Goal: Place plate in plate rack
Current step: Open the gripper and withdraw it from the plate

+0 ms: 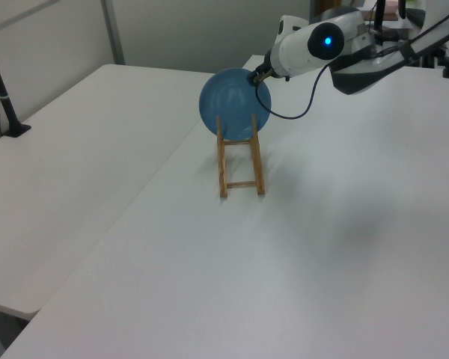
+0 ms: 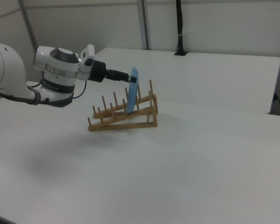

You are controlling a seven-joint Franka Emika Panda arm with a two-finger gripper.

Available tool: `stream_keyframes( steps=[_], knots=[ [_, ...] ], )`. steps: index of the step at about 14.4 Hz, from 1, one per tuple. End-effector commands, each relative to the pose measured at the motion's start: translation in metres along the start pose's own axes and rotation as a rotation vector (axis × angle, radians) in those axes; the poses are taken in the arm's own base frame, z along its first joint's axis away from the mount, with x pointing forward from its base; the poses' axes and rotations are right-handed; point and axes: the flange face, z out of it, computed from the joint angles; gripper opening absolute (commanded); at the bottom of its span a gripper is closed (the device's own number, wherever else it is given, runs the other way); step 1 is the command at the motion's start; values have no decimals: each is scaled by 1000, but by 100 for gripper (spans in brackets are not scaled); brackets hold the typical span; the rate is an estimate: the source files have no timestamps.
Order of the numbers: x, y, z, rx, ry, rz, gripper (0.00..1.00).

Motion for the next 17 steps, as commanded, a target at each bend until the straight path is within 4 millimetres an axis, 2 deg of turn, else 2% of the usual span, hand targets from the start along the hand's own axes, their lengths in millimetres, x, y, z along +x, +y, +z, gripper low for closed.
stream_keyframes(
  steps=[1,2,5,8,10,13,14,17],
  knots=[
    [22,13,-18,-6,-32,115,94],
    [34,20,-28,10,-56,173,100],
    [53,37,-52,66,-203,259,100],
    [69,63,-74,98,-453,325,100],
    [79,83,-98,155,-651,351,100],
    [78,116,-137,224,-893,364,100],
    [74,124,-144,216,-943,365,100],
    [65,128,-158,200,-1007,342,100]
  ],
)
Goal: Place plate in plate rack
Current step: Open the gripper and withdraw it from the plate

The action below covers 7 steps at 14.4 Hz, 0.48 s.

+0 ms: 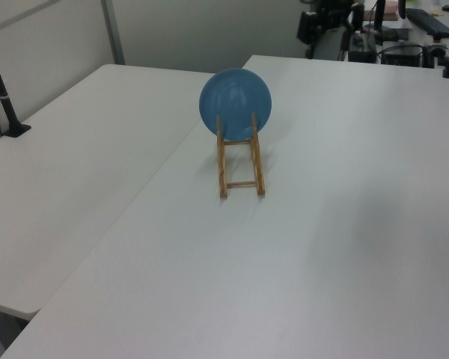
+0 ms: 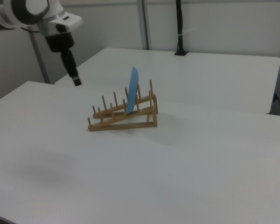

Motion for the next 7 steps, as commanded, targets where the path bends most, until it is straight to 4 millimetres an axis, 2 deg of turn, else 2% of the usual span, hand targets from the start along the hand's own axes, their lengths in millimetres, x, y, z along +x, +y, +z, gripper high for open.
stream_keyframes(
  steps=[1,7],
  knots=[
    [-16,10,2,-2,-83,-32,100],
    [-16,14,4,34,-82,-550,100]
  ],
)
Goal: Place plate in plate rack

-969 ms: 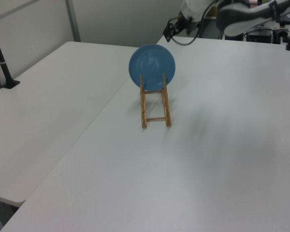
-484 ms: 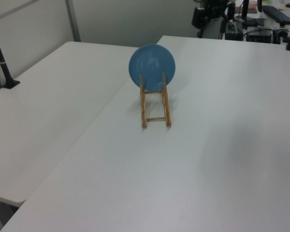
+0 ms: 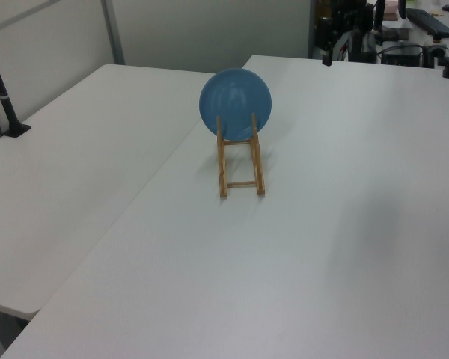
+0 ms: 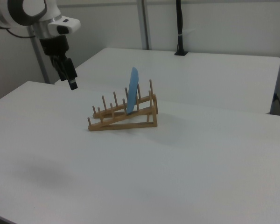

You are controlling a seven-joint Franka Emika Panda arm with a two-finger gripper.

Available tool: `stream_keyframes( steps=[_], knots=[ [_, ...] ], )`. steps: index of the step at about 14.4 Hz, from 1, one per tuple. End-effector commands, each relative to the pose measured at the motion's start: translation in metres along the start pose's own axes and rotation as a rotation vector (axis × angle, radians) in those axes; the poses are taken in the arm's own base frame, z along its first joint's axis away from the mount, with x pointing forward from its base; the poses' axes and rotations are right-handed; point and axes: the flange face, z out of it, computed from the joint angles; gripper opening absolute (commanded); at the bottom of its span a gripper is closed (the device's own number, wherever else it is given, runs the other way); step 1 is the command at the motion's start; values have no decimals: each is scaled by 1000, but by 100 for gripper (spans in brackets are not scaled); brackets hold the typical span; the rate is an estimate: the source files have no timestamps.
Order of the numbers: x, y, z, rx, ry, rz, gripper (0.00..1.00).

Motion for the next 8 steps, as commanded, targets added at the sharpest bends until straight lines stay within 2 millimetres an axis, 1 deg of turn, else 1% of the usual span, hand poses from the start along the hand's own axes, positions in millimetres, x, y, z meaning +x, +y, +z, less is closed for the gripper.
stream_keyframes(
  steps=[1,2,3,8],
  knots=[
    [-2,10,-2,22,3,-379,100],
    [5,21,-4,25,3,-446,100],
    [8,30,-6,27,7,-470,100],
    [10,34,-5,20,9,-462,100]
  ],
)
